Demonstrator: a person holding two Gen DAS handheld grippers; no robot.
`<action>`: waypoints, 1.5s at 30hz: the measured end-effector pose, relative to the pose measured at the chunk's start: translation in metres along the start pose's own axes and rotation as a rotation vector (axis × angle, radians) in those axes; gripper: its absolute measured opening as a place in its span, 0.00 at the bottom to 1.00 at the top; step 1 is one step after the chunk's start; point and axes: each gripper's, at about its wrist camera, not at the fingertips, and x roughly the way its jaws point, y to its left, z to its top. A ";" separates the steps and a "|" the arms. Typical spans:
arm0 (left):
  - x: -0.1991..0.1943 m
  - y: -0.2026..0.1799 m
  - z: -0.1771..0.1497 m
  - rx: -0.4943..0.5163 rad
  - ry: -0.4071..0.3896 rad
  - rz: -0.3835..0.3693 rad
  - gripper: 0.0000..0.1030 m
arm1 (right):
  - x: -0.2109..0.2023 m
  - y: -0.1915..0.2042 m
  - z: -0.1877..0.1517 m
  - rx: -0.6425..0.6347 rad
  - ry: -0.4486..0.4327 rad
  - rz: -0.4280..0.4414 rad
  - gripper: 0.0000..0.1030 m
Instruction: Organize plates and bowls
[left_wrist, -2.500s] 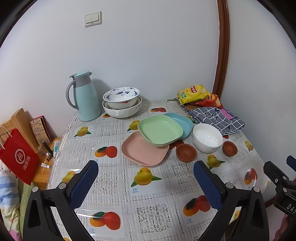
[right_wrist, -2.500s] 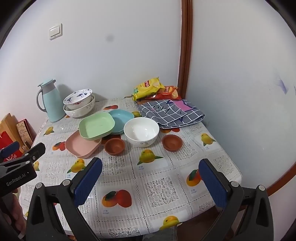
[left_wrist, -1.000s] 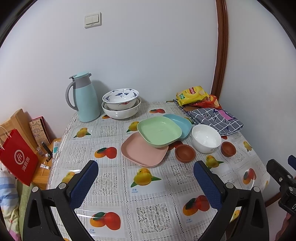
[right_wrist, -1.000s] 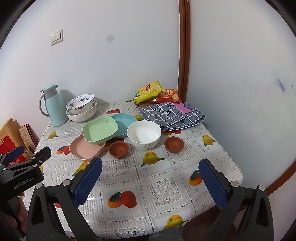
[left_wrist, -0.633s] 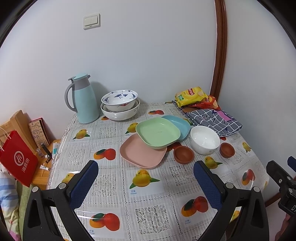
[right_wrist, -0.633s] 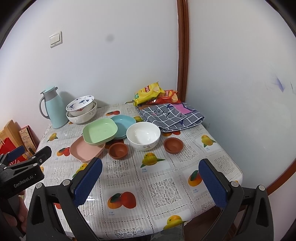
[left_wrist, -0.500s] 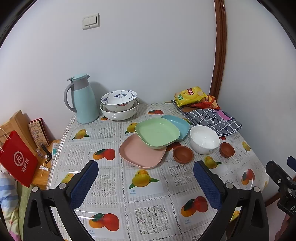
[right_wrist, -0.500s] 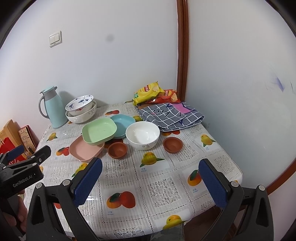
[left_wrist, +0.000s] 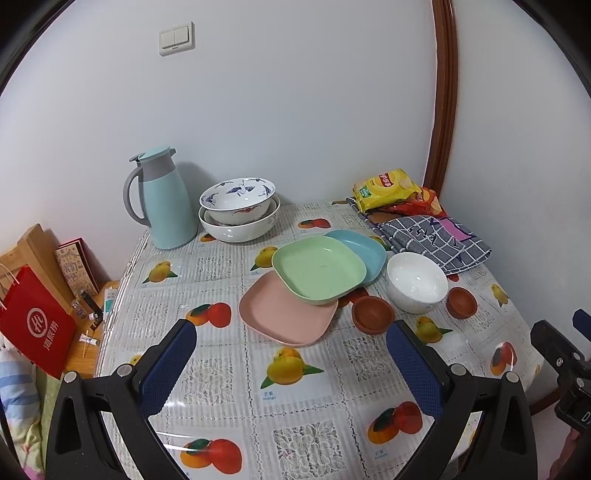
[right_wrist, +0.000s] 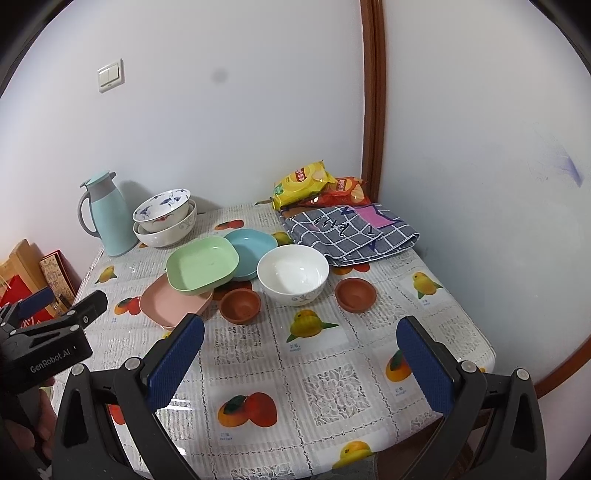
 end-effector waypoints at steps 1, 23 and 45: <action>0.002 0.001 0.002 0.000 0.001 0.001 1.00 | 0.002 0.000 0.001 -0.001 0.001 0.002 1.00; 0.131 0.035 0.032 -0.013 0.134 0.024 1.00 | 0.136 0.029 0.025 -0.033 0.126 0.109 0.79; 0.269 0.041 0.065 -0.017 0.261 -0.064 0.81 | 0.267 0.089 0.051 -0.085 0.230 0.171 0.45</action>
